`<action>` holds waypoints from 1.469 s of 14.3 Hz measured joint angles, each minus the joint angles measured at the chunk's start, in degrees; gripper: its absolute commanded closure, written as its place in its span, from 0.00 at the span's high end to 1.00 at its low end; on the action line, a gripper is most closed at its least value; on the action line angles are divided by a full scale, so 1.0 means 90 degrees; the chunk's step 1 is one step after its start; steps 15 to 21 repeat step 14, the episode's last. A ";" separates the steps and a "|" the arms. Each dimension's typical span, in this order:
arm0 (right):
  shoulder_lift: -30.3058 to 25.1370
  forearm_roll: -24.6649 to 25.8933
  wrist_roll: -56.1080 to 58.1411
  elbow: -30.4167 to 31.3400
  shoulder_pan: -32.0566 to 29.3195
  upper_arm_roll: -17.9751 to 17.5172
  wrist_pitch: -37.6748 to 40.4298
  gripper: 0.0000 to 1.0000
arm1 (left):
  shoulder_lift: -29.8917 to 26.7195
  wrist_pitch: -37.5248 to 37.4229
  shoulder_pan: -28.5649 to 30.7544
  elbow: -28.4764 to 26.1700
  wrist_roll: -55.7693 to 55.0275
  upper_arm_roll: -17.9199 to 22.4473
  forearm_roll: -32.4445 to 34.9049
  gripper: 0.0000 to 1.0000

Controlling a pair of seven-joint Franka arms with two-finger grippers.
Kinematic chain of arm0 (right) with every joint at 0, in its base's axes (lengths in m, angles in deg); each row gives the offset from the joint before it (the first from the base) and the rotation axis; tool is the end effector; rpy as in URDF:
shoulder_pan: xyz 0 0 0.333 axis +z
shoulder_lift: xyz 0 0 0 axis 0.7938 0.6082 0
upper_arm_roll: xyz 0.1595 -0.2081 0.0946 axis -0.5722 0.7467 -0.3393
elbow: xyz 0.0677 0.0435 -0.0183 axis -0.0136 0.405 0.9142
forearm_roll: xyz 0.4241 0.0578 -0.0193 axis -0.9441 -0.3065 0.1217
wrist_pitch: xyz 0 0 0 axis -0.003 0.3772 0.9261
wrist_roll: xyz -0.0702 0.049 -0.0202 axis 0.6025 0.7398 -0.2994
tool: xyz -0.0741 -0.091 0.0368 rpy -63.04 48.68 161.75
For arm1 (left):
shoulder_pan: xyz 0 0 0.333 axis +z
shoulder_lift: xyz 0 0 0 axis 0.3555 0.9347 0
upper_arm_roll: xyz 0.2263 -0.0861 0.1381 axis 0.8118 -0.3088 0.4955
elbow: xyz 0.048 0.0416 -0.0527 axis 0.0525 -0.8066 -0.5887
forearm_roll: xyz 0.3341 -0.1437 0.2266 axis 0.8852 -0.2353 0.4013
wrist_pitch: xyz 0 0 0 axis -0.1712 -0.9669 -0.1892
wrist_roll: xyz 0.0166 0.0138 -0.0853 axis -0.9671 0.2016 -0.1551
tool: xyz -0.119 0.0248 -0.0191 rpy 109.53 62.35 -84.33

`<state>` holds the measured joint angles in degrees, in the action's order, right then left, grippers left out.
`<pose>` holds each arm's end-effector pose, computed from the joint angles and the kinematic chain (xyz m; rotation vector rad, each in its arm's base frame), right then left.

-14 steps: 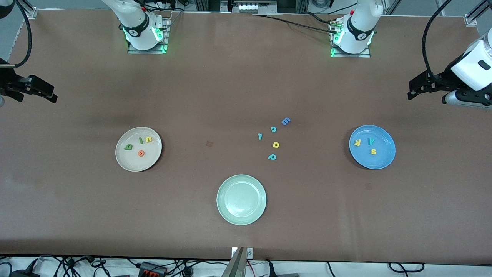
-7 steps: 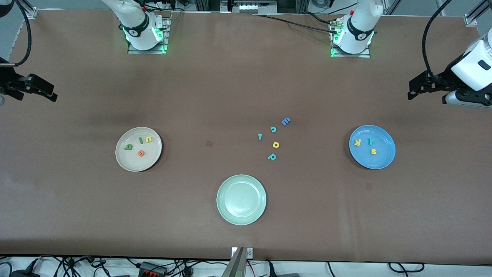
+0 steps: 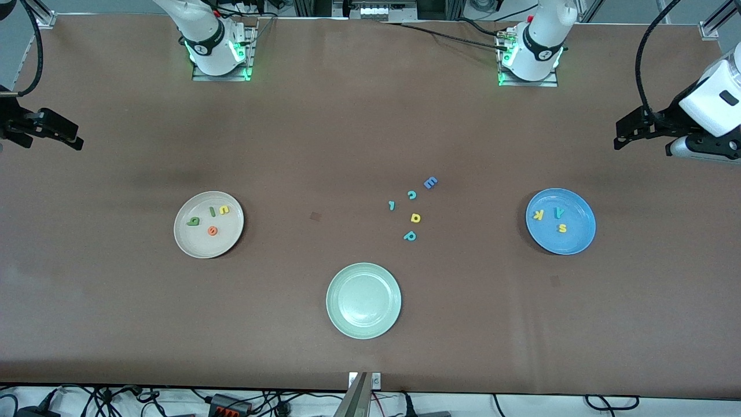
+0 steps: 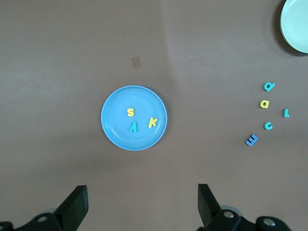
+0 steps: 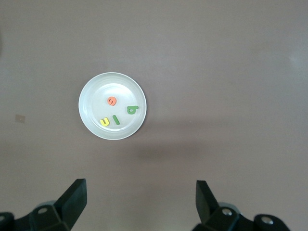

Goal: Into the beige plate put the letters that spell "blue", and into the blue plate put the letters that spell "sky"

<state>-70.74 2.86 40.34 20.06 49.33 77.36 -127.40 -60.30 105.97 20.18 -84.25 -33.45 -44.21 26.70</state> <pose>0.5907 -0.0455 0.5437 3.1236 -0.0488 -0.0047 0.5905 -0.0255 0.5524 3.1128 -0.1635 -0.0361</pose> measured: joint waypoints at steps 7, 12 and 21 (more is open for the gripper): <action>0.0000 0.0001 0.0000 0.0000 -0.0016 0.0000 0.0009 1.00 | 0.0000 -0.0013 -0.0006 0.0000 0.0000 -0.0004 0.0000 1.00; -0.0005 0.0063 0.0000 0.0000 -0.0019 0.0000 0.0039 1.00 | 0.0000 -0.0025 -0.0015 0.0000 0.0000 -0.0024 0.0000 1.00; -0.0014 0.0070 0.0000 0.0000 -0.0019 0.0000 0.0052 1.00 | 0.0000 -0.0049 -0.0017 0.0002 0.0000 -0.0045 0.0000 1.00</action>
